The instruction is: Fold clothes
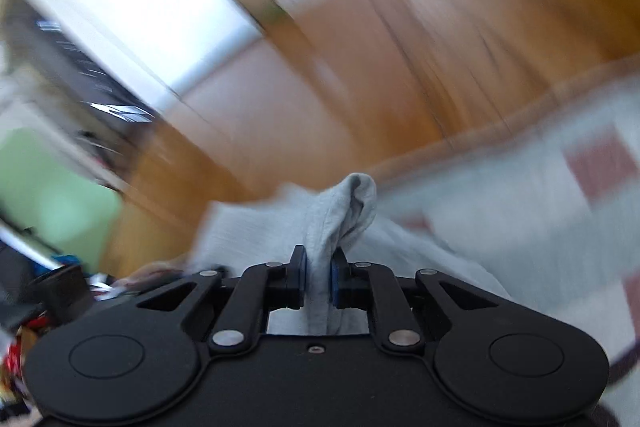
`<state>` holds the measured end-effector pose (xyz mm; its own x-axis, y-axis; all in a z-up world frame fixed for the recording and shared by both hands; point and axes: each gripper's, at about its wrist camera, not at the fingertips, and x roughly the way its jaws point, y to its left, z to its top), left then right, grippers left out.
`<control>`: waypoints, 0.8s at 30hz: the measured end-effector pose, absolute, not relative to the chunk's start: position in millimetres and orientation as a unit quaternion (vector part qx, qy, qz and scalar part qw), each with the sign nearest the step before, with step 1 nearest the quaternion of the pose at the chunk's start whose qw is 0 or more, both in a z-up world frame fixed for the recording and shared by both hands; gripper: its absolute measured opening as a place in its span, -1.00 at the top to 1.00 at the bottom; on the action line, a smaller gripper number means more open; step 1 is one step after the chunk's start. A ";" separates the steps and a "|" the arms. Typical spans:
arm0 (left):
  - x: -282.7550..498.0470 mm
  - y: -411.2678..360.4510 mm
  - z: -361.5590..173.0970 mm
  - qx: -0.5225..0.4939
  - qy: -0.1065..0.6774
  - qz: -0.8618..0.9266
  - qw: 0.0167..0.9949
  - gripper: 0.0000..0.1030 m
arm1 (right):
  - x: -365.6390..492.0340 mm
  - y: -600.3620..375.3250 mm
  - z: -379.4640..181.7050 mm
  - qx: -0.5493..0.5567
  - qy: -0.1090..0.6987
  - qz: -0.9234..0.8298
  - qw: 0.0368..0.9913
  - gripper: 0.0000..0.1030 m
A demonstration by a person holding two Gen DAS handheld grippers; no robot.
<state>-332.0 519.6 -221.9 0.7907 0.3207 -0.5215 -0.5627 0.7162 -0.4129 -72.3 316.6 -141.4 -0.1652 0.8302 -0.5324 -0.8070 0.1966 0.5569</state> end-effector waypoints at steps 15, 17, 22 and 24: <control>-348.0 538.9 -206.0 -0.270 0.247 0.337 0.868 0.90 | -70.9 324.0 -173.0 -0.118 0.375 0.500 0.771 0.95; -365.8 536.6 -200.6 -0.293 0.245 0.311 0.870 0.89 | -73.1 324.0 -173.1 -0.124 0.375 0.497 0.773 0.95; -376.9 508.5 -193.8 -0.236 0.269 0.235 0.904 0.84 | -74.3 331.4 -180.8 -0.167 0.372 0.482 0.775 0.95; -371.6 504.3 -195.4 -0.230 0.266 0.202 0.914 0.84 | -73.9 336.3 -185.4 -0.186 0.376 0.473 0.775 0.95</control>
<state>-371.6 504.3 -195.4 0.7776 0.2466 -0.5784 -0.4907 0.8132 -0.3129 -73.9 336.3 -185.4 0.2705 0.5929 -0.7585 -0.8730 0.4833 0.0664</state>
